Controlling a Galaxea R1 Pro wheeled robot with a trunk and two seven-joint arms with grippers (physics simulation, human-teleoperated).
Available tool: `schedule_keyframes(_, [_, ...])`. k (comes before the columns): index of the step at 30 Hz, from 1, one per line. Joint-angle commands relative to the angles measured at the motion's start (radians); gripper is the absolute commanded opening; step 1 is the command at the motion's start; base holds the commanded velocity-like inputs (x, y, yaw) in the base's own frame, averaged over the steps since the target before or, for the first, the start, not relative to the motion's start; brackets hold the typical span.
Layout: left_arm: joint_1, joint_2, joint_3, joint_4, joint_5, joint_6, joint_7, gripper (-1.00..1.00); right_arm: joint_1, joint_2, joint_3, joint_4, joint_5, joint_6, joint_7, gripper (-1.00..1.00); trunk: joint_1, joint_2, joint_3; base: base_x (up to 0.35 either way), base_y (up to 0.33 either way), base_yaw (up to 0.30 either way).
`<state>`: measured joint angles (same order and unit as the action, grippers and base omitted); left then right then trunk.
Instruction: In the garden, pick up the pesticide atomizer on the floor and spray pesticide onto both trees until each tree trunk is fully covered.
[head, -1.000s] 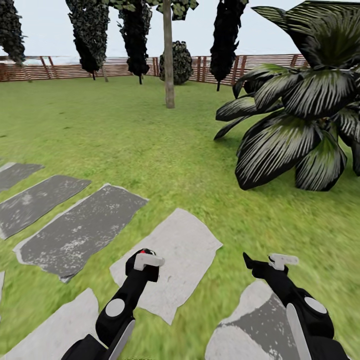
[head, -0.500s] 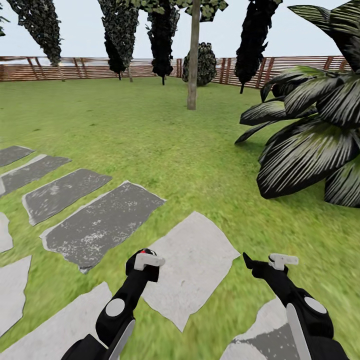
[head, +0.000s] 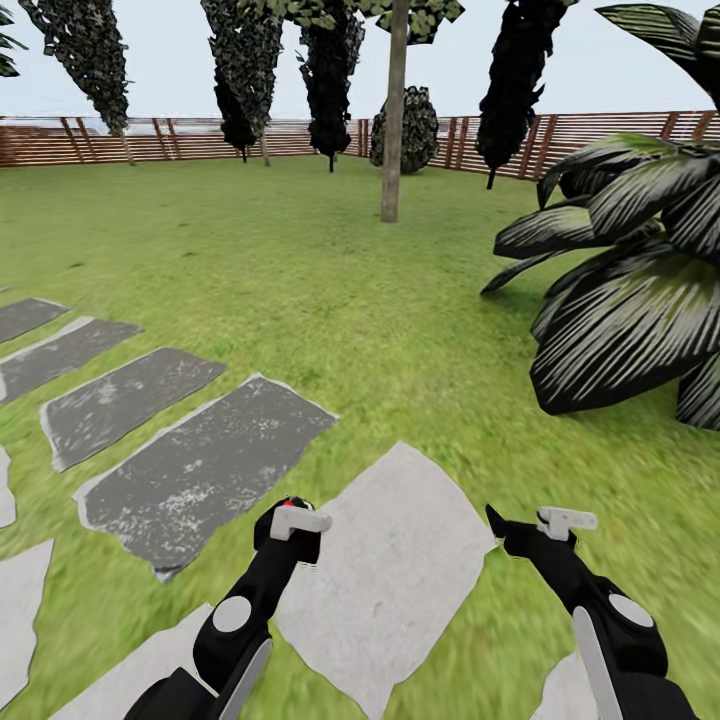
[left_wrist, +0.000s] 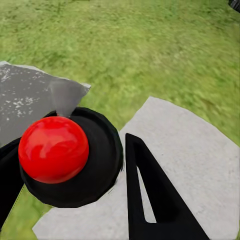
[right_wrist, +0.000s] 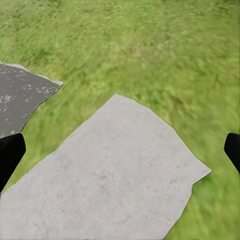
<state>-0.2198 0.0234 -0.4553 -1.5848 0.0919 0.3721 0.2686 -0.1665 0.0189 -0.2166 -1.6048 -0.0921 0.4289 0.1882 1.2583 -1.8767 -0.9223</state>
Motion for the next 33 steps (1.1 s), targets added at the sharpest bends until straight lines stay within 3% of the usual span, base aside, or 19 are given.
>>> schedule_keyframes(1, [-0.001,0.001,-0.003,-0.001,0.008,0.004,0.011,-1.00,-0.001,0.001,-0.003,-0.001,-0.009,0.007,0.004,1.00,0.001,0.000,-0.001,0.331,0.088,0.002])
schedule_keyframes(33, [-0.001,0.001,-0.005,-0.001,0.005,0.004,0.007,-1.00,-0.001,0.001,-0.003,-0.001,-0.011,0.007,0.005,1.00,0.001,0.000,-0.001,0.332,0.089,-0.056])
